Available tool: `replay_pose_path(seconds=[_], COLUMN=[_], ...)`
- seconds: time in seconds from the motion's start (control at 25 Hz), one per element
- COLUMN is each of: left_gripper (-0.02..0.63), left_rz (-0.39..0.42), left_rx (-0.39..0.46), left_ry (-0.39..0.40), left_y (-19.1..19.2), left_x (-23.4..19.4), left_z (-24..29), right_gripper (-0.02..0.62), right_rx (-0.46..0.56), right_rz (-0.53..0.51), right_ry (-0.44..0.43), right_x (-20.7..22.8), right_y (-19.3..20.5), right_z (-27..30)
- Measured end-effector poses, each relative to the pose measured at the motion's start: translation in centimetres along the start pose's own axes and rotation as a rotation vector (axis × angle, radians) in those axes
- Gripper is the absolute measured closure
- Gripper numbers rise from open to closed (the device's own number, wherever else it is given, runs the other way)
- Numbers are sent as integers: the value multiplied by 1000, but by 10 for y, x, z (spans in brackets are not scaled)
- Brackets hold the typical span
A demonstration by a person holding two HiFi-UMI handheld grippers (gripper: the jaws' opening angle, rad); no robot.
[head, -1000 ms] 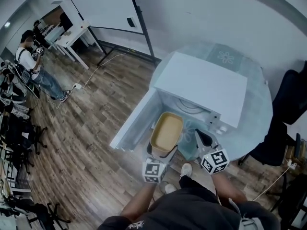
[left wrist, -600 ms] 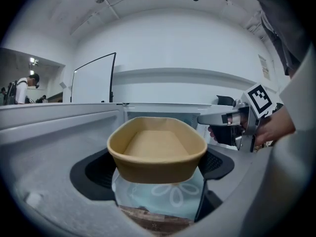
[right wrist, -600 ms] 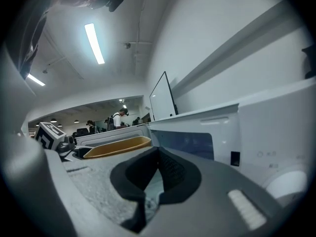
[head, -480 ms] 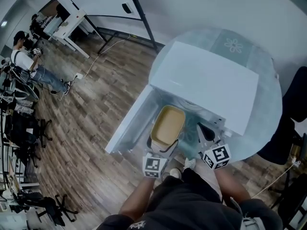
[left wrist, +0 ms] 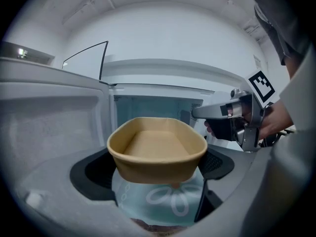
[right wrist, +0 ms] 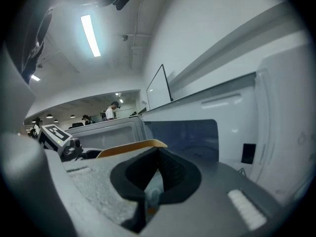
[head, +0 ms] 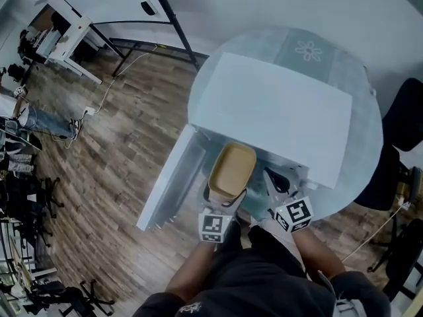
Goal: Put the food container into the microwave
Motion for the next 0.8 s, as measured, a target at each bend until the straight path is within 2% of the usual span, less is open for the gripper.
replay_pose_path(seconds=[0.12, 0.4, 0.8], left_gripper=[94, 94, 94], left_rz=[-1, 2, 11], left_rx=[-3, 14, 35], left_ry=[27, 72, 117], left_y=[1, -1, -3], left_x=[-3, -15, -26], left_z=[14, 41, 83], right_gripper=[594, 594, 594], right_rx=[-14, 8, -4], right_rz=[3, 31, 21], right_ry=[32, 164, 229], right_x=[-1, 5, 14], right_y=[5, 14, 32], right_z=[5, 19, 35])
Point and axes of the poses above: the fingertips, and each gripper's own axes: z forward along the fingers, x to its right, y out of its underside, the point moved 1 cm from there along -z, backward along the fingers, and after that the axes turned 4 degrees about -x, right-handed, at the moved point
